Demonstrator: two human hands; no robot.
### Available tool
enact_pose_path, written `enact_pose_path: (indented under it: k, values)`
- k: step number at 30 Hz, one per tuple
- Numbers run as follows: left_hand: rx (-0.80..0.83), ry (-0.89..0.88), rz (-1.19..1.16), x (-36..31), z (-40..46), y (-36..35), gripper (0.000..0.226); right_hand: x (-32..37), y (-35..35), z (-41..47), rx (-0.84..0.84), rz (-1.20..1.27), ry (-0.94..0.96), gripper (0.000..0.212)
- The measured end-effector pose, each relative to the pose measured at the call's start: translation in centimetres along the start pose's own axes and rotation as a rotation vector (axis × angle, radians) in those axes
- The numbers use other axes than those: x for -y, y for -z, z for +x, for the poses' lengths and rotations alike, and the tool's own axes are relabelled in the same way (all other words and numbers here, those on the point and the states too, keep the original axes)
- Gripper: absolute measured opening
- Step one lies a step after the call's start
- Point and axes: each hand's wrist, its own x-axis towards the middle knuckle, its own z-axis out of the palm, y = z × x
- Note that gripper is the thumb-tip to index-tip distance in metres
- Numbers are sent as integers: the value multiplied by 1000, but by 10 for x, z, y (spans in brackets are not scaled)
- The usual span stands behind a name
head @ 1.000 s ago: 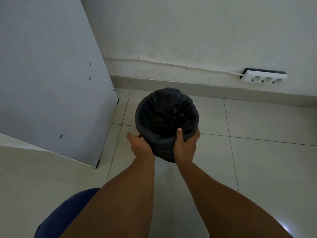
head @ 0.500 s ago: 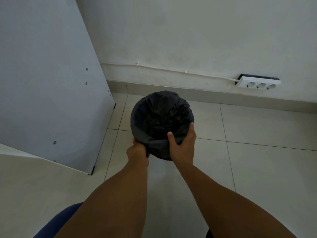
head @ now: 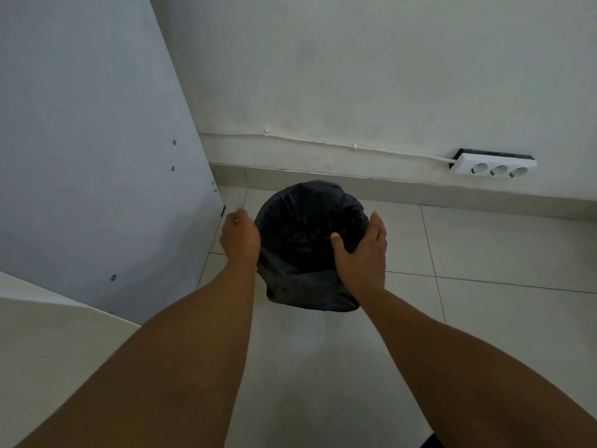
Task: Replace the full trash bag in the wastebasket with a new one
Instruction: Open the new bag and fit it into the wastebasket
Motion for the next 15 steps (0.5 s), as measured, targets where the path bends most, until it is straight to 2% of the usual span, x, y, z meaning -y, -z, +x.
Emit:
enact_pose_path:
  k: [2, 4, 6, 9, 11, 15]
  values:
    - [149, -32, 27, 0, 0, -10, 53, -3, -4, 3, 57, -44, 13, 93]
    - [195, -100, 125, 12, -6, -16, 54, -6, -8, 3, 86, -197, 54, 91]
    - [159, -220, 193, 27, -11, -18, 51, -7, -9, 5, 104, -284, 78, 88]
    - [124, -298, 261, 39, -7, -21, 65, -6, -8, 10, 130, -340, 95, 86]
    - [109, -333, 442, 39, -5, -22, 72, -6, -8, 11, 143, -354, 83, 87]
    - [54, -562, 798, 31, -10, -20, 73, -2, -5, 12, 188, -391, 69, 90]
